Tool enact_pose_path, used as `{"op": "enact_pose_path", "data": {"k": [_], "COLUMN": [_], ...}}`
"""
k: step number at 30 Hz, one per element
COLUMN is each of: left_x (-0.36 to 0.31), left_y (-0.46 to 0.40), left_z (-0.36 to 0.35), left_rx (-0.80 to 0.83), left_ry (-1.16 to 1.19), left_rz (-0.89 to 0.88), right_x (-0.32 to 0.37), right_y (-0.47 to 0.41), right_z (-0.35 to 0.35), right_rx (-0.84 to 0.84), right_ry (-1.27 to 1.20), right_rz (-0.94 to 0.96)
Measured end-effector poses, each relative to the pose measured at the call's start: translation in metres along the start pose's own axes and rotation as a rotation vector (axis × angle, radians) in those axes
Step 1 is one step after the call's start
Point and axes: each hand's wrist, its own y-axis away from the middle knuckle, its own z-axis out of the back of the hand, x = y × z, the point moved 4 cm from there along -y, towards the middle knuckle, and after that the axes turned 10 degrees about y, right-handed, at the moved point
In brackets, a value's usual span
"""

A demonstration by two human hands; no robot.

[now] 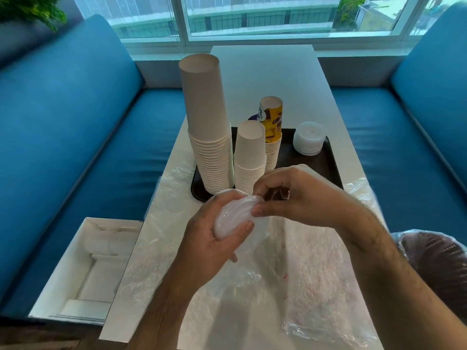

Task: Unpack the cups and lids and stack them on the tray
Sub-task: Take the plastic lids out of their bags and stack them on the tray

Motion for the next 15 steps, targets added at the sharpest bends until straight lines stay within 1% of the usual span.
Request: {"op": "enact_pose_path", "data": {"k": [3,7,9,11,12,15], "left_x": [0.003,0.006,0.008,0.011,0.012,0.016], "left_y": [-0.001,-0.004,-0.005,-0.004,-0.004,-0.004], "left_z": [0.002,0.004,0.005,0.008,0.010,0.015], "left_rx": [-0.030,-0.058,-0.059,-0.086,-0.110,-0.179], "left_ry": [0.030,0.080,0.169,0.232,0.230,0.143], "left_rz": [0.058,0.093,0.078,0.067,0.063,0.036], "right_x": [-0.008,-0.016,-0.021,-0.037,-0.049,-0.094], "right_y": [0.000,0.006,0.009,0.014,0.016,0.028], "right_z": [0.000,-0.001,-0.001,0.001,0.002,0.004], "right_rx": [0.001,-0.033,-0.118,-0.236,-0.293,-0.452], "right_ry": [-0.169,-0.490,-0.731,-0.942,-0.986,-0.980], "right_rz": [-0.044,-0.062,-0.092,-0.175,-0.230,-0.428]}}
